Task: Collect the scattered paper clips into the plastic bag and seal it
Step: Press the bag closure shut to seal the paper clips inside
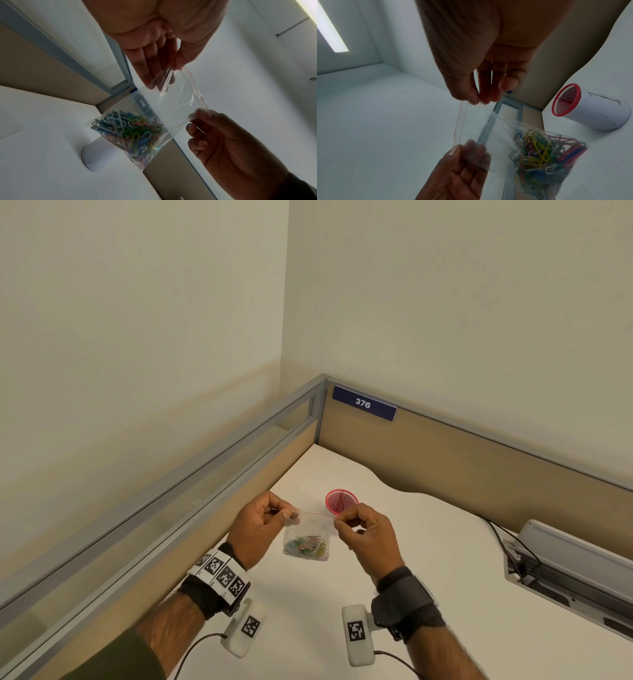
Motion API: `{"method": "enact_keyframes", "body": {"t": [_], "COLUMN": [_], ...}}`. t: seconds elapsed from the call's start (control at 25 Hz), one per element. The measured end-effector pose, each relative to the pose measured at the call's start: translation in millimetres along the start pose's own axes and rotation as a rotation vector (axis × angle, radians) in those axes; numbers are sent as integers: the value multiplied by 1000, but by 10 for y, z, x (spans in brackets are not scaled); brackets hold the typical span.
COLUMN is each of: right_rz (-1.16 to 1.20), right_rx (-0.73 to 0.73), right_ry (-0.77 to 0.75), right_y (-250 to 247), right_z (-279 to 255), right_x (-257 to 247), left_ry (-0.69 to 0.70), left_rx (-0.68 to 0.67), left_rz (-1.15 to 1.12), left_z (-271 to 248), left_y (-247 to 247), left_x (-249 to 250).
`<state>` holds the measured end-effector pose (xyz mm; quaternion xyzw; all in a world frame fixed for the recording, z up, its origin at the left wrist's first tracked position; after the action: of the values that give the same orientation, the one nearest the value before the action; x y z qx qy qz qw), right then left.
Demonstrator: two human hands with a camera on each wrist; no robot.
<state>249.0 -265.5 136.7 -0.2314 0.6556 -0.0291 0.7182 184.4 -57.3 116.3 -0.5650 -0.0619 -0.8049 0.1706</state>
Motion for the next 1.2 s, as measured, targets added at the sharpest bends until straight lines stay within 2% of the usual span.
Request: {"method": "enact_keyframes", "body": {"t": [0.24,0.36,0.52,0.96,1.2], "right_rz": [-47,-85,-132,-230,-189], "right_rx": [33,14,0,-39,-35], "right_ry": [-42,-46,-54,-97,-93], "right_y": [31,85,164,284,230], "right_z": [-5,-12,-47,-128,-140], "right_x": [-120,-113,-115,-141,-110], "left_ry": [39,104,272,255,187], "left_rx": [-67,-174,-282,-326,-355], "left_rz": [11,219,459,522,481], "left_z": [-20,-12,2,-3,19], "left_y": [77,192,416,485,375], "left_x": [15,121,271,201,86]}}
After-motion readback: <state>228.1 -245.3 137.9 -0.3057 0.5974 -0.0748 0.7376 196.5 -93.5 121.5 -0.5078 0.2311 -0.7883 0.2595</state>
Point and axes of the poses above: each hand's wrist, its own z-axis towards the middle knuckle, its own y-axis out of the palm, x = y × z, the point moved 10 cm from there along z, towards the middle knuckle, and after that the axes turned 9 degrees about y, right-handed, at the moved point
